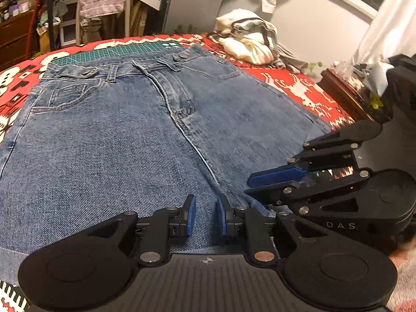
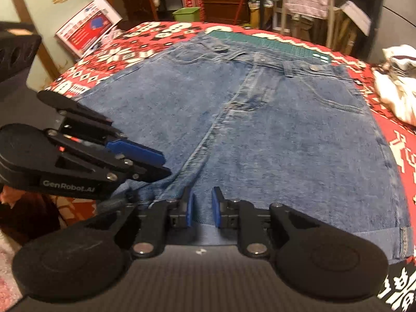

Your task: Fold clothes

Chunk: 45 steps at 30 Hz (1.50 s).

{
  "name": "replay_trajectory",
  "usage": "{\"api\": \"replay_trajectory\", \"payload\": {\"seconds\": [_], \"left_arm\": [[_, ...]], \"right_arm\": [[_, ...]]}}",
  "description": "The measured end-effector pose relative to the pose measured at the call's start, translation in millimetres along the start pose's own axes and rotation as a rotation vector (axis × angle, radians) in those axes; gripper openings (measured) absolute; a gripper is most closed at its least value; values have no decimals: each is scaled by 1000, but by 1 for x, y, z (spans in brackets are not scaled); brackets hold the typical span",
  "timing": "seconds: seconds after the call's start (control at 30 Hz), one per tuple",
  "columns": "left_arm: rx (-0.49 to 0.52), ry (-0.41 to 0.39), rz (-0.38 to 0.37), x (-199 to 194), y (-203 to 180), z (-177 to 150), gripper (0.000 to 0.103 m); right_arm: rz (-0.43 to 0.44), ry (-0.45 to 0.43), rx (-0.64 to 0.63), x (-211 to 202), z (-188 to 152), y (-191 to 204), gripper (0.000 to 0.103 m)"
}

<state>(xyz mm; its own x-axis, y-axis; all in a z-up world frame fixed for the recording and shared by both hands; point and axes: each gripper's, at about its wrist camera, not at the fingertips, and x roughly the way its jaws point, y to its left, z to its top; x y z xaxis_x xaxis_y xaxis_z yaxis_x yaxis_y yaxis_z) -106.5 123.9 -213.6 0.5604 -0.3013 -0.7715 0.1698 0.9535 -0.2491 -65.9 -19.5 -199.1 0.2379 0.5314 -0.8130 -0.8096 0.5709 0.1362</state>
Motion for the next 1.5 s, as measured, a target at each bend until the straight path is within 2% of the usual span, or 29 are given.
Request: {"api": "replay_trajectory", "payload": {"seconds": [0.13, 0.47, 0.63, 0.77, 0.87, 1.03, 1.13, 1.33, 1.5], "left_arm": [[4, 17, -15, -2, -1, -2, 15], [-22, 37, -30, -10, 1, -9, 15], [-52, 18, -5, -28, 7, -14, 15], [-114, -23, 67, -51, 24, -24, 16], [-189, -84, 173, -72, 44, -31, 28], [-322, -189, 372, -106, 94, -45, 35], [-389, -190, 454, -116, 127, -55, 37], [-429, -209, 471, -119, 158, -70, 41], [-518, -244, 357, -116, 171, -80, 42]], "right_arm": [[1, 13, -54, -6, -4, 6, 16], [24, 21, -39, -10, -7, -1, 16], [35, 1, 30, -24, -9, -15, 17], [20, -3, 52, -28, -13, -20, 17], [10, -9, 71, -33, -16, -23, 17], [-15, -8, 104, -35, -19, -26, 17], [-29, -7, 108, -36, -19, -25, 17], [-49, 4, 95, -37, -18, -19, 17], [-59, 7, 87, -38, -17, -15, 18]]}}
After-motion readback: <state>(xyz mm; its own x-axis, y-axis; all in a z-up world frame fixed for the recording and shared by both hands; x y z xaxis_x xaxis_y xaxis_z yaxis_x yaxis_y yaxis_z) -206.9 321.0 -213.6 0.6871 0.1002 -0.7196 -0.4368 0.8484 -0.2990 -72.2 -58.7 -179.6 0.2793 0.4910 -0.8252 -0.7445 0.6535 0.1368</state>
